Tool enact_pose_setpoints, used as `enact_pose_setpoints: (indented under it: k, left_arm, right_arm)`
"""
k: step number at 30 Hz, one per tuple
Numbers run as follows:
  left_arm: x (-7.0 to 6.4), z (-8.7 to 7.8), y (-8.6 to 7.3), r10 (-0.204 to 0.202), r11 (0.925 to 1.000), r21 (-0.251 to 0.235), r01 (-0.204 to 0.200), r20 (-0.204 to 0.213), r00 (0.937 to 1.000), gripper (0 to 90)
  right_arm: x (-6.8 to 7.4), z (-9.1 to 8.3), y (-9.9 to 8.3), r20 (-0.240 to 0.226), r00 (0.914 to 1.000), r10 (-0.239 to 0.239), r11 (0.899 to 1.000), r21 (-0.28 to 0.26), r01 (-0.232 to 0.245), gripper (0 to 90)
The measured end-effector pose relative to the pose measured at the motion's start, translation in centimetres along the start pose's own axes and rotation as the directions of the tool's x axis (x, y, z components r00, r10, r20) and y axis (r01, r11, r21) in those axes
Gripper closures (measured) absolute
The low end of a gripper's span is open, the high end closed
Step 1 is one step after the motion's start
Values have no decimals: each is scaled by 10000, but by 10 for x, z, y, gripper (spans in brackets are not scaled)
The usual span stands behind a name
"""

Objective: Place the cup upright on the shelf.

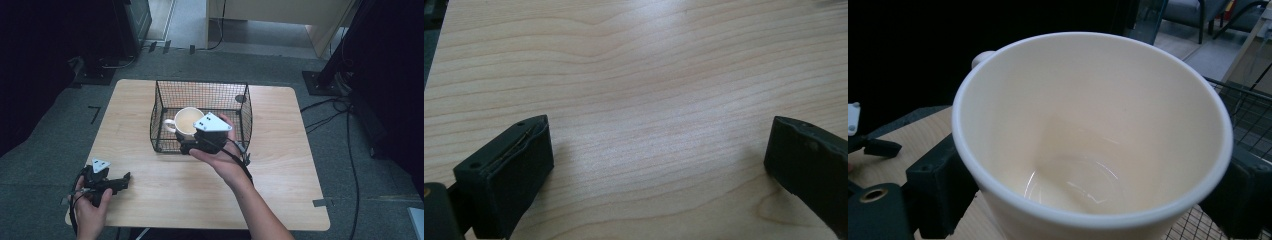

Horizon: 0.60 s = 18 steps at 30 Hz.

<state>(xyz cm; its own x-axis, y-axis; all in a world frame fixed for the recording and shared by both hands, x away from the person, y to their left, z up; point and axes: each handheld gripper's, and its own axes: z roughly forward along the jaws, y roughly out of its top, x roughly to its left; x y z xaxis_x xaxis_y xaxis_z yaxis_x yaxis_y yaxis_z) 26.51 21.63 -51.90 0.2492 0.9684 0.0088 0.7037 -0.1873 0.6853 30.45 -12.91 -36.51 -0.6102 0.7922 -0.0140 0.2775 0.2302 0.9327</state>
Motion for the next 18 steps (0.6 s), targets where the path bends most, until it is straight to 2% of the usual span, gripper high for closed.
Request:
enact_pose_setpoints:
  k: [9, 18]
  left_arm:
    - [0, 0, 0, 5, 10000, 6, -5, 2, 10000, 0]
    - [0, 0, 0, 5, 10000, -8, -5, -5, 10000, 0]
  right_arm:
    - [-19, 8, 6, 202, 9998, 82, 10000, 21, -83, 91]
    - [-41, 26, 9, 479, 9988, 92, 9997, 225, -102, 92]
